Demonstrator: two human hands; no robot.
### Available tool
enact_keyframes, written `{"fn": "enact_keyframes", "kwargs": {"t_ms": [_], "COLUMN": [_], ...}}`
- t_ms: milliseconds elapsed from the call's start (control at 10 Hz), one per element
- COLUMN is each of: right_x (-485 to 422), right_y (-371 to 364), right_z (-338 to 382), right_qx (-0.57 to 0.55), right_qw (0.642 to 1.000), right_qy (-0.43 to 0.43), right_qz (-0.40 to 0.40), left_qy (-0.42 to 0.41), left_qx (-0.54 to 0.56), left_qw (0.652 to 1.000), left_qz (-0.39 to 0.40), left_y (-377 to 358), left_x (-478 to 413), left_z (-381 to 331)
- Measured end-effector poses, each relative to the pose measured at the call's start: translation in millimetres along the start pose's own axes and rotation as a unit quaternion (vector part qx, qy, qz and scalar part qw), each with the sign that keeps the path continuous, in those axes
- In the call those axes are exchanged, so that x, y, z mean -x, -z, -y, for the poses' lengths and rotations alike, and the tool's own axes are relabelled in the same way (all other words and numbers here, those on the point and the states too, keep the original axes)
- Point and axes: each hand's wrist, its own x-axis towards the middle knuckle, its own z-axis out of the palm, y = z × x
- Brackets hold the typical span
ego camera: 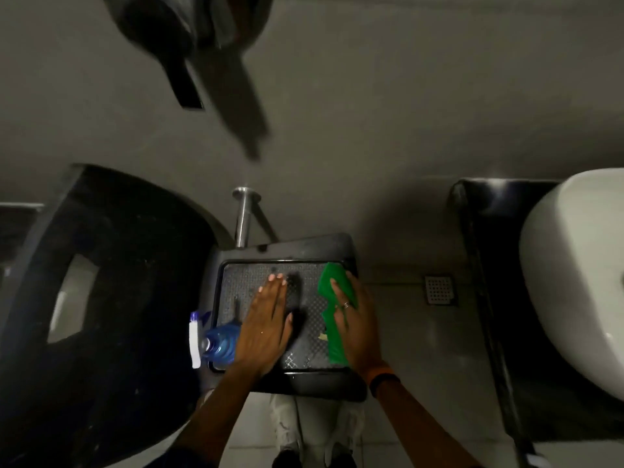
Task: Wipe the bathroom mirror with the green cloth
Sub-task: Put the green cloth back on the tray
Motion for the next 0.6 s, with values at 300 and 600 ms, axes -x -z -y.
{"fn": "enact_keyframes", "kwargs": {"t_ms": [300,600], "right_x": [10,5], "right_y": [-125,-114], "right_z": [-92,-83], "right_qx": [0.261,0.243], "right_qw": [0.960,0.967], "right_qy": [0.022,0.032], "right_qz": [0.096,0.075], "left_qy": [0.035,0.050], "left_qx": [-0.032,-0.002], "left_qw": [0.998,0.999], "left_qz": [0.043,0.006], "left_y": [-135,-133], "left_x": [7,7], "left_z": [51,46]}}
